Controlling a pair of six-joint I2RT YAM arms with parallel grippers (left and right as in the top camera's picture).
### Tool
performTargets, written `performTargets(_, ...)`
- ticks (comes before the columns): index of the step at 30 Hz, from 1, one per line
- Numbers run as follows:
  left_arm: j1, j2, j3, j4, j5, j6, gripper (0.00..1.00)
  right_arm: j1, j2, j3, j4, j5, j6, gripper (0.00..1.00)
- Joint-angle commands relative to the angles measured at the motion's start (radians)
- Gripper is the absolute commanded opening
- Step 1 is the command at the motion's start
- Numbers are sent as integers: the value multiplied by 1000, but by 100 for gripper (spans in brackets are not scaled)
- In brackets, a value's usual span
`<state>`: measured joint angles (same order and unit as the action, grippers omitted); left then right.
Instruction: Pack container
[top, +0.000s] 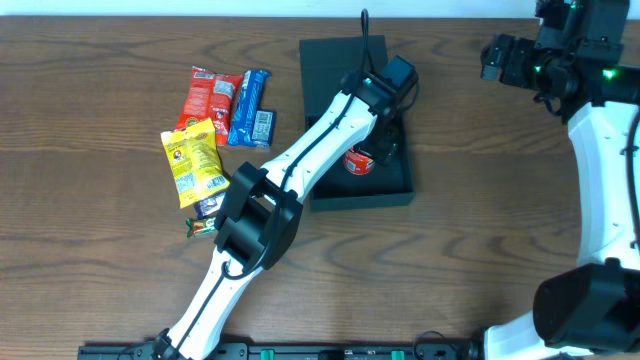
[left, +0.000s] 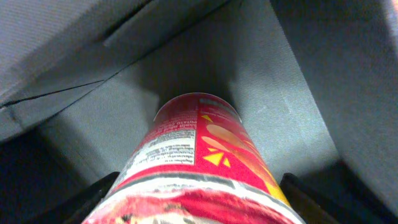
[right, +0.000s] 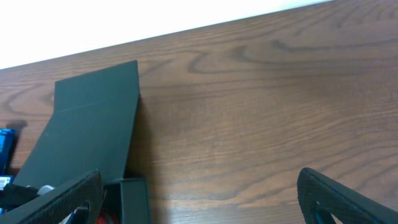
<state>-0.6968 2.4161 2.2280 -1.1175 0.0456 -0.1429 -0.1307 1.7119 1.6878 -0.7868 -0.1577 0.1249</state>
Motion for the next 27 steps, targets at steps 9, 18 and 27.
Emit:
performTargets(9,3,34,13,0,-27,-14,65,-6,-18,6,-6,-5,-7,99)
performTargets(18,3,1,28,-50,-29,-14,64,-6,-18,6,-6,-5,-7,99)
performTargets(27,45,-10,222,-380,-53,13,64,-6,-18,6,-8,-5,-7,99)
